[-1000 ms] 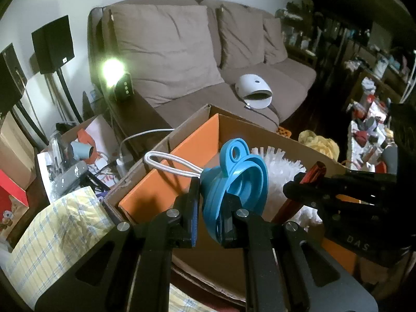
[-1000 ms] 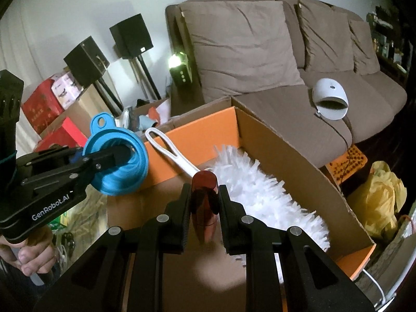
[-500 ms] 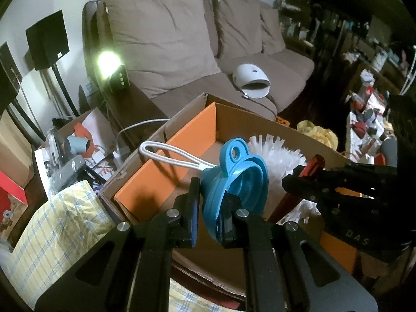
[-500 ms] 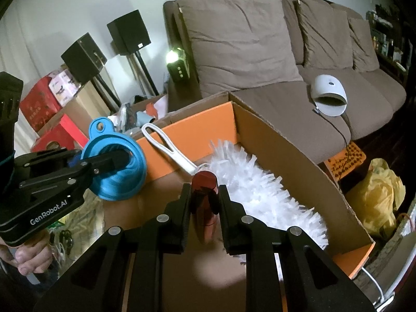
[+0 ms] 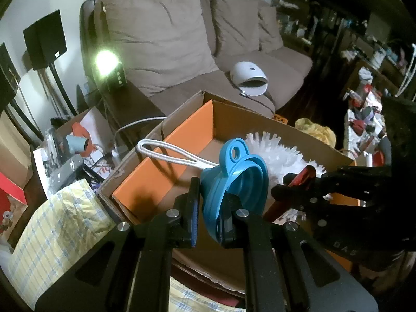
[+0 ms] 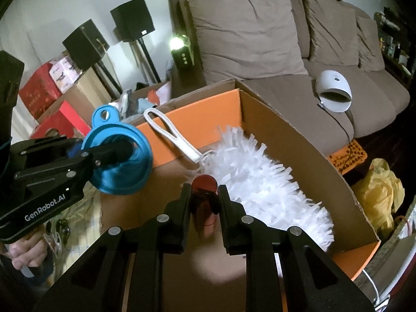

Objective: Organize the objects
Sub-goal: 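Lower the red case with the right gripper into the box beside the duster, then open the right gripper to release the red case inside the box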

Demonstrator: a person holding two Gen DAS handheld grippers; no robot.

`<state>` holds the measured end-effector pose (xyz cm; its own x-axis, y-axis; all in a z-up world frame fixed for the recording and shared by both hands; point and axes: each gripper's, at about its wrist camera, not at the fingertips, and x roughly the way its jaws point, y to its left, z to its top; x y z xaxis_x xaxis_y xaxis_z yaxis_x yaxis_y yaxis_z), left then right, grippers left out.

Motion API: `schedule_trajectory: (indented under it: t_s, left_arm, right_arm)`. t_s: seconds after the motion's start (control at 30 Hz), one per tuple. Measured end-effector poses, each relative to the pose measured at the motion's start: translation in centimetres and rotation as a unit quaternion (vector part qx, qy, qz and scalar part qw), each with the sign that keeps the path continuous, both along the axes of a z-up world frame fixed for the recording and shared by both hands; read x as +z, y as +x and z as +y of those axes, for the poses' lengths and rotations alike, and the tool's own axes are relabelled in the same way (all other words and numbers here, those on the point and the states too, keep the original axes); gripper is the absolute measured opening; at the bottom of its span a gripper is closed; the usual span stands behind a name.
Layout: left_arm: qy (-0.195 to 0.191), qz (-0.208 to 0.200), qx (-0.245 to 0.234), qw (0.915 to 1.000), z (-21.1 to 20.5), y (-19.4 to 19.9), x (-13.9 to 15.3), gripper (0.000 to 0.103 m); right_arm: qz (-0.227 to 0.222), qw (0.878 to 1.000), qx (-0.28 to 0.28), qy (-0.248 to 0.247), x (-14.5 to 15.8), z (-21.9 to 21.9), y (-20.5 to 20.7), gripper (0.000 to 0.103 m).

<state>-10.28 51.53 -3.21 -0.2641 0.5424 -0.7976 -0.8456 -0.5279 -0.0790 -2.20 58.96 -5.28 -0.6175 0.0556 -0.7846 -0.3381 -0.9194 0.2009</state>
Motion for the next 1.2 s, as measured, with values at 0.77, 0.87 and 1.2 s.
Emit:
schedule_trajectory:
  t_s: [0.77, 0.87, 1.2]
  left_arm:
    - [-0.058, 0.030, -0.014, 0.9977, 0.8, 0.9, -1.6, 0.011]
    - [-0.063, 0.028, -0.015, 0.9975, 0.9, 0.8, -1.8, 0.011]
    - [-0.077, 0.031, -0.016, 0.9964, 1.2, 0.6, -2.7, 0.011]
  right_arm:
    - [-0.023, 1.000, 0.012, -0.004, -0.8, -0.4, -0.4, 0.019]
    - [-0.024, 1.000, 0.011, -0.006, -0.9, -0.3, -0.4, 0.019]
    - [-0.030, 0.999, 0.012, -0.006, -1.2, -0.3, -0.5, 0.019]
